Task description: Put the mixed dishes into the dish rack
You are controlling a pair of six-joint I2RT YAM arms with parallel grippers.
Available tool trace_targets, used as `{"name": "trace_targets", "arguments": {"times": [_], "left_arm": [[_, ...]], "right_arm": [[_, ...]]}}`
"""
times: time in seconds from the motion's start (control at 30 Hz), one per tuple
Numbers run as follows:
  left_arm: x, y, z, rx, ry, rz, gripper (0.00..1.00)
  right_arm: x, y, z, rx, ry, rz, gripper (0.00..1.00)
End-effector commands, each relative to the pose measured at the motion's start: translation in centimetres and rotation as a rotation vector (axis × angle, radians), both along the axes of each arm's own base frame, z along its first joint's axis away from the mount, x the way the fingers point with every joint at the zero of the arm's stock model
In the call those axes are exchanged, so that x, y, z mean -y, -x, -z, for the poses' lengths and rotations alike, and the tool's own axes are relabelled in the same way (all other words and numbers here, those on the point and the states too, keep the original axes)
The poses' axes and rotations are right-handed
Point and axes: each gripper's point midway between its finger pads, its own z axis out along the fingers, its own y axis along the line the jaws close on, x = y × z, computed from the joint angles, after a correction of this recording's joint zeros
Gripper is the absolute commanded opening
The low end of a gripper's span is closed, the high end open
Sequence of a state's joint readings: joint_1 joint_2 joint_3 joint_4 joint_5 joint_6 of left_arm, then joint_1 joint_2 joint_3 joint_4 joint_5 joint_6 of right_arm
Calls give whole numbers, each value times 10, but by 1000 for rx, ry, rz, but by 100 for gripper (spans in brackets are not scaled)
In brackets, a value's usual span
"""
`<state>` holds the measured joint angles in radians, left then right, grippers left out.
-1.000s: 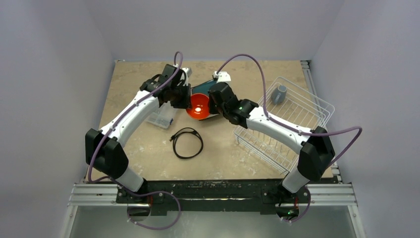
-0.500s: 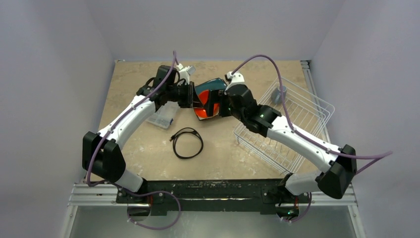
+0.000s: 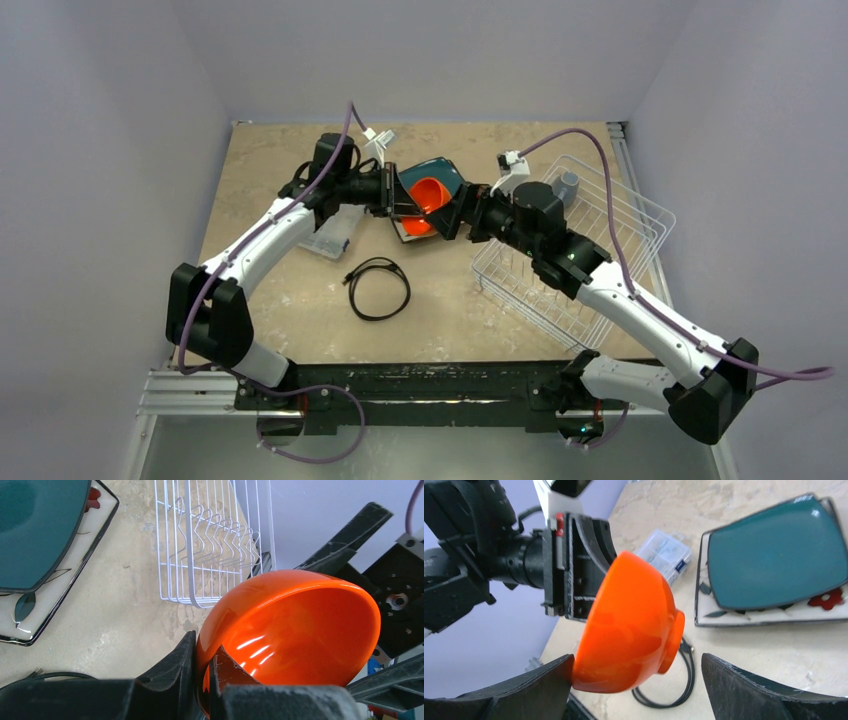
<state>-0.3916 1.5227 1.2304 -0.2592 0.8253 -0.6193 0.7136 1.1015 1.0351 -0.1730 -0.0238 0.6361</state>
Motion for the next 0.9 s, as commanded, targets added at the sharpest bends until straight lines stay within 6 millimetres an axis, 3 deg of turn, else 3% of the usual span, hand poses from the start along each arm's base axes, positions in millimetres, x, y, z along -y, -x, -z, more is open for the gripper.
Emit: {"name": "trace_targets", "arguments": {"times": [0.0, 0.23, 0.57, 0.77, 0.87], "left_arm": [[5, 7, -29, 78, 69, 38, 0], [7, 7, -26, 66, 64, 43, 0], [10, 8, -23, 56, 58, 51, 0], [9, 9, -24, 59, 51, 48, 0], [8, 7, -23, 62, 32, 38, 0]], "right_arm": [[-8, 4, -15, -7, -134, -63, 99], [-18, 9, -17, -43, -241, -135, 97], [-16, 8, -21, -45, -271, -116, 78], [-15, 4, -15, -61, -265, -96, 44], [-13, -2, -15, -69, -254, -65, 13]]}}
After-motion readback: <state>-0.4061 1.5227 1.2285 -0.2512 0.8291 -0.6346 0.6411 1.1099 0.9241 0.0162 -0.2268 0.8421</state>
